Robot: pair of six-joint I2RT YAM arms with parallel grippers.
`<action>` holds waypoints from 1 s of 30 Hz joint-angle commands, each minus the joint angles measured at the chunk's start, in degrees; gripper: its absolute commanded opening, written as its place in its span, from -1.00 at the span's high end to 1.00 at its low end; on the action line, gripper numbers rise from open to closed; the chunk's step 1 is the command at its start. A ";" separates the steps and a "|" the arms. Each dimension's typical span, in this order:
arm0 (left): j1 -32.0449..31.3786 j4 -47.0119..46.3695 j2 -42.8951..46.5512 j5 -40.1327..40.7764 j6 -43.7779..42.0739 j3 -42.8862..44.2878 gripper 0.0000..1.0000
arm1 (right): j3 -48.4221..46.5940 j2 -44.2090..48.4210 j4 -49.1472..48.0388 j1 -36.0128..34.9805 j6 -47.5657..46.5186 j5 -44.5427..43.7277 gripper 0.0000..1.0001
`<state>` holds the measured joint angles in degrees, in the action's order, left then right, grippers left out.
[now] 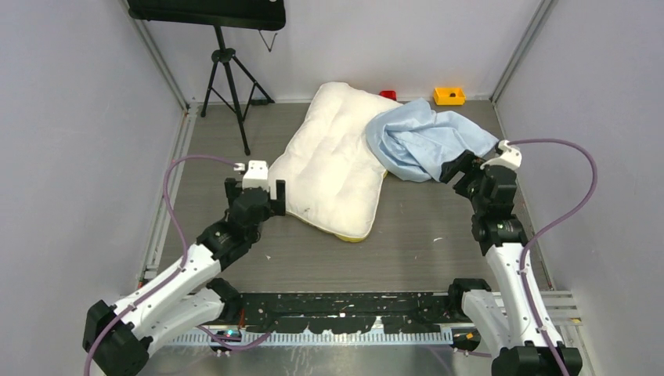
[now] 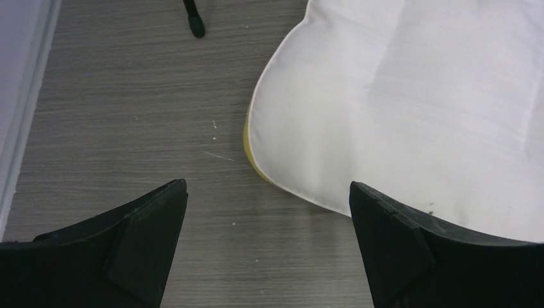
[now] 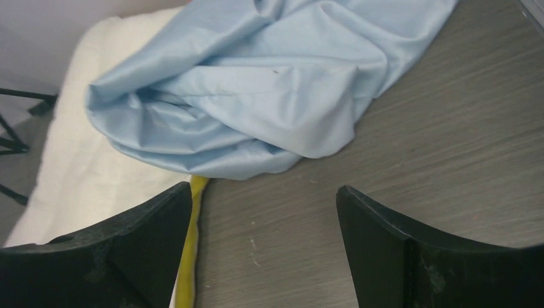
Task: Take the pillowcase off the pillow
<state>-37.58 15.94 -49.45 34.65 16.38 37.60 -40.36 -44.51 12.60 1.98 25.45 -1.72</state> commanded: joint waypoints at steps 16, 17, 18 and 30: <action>22.29 -34.64 -15.83 -3.23 -5.36 -10.03 -0.99 | 14.50 -14.33 -32.91 -1.35 -11.68 -10.01 -0.78; 23.03 -33.81 -16.34 -3.04 -5.51 -9.61 -0.99 | 14.66 -15.14 -33.77 -1.32 -11.68 -10.32 -0.78; 23.68 -34.36 -16.73 -3.10 -6.16 -9.72 -1.00 | 14.81 -16.13 -34.60 -1.41 -11.54 -10.70 -0.78; 29.42 -55.11 -26.76 -9.21 -8.27 -16.56 -0.99 | 17.39 -26.38 -49.92 -1.36 -12.77 -14.04 -0.78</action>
<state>-9.34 -26.96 -73.19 28.32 9.50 22.44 -22.74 -69.14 -28.05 0.80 14.61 -12.93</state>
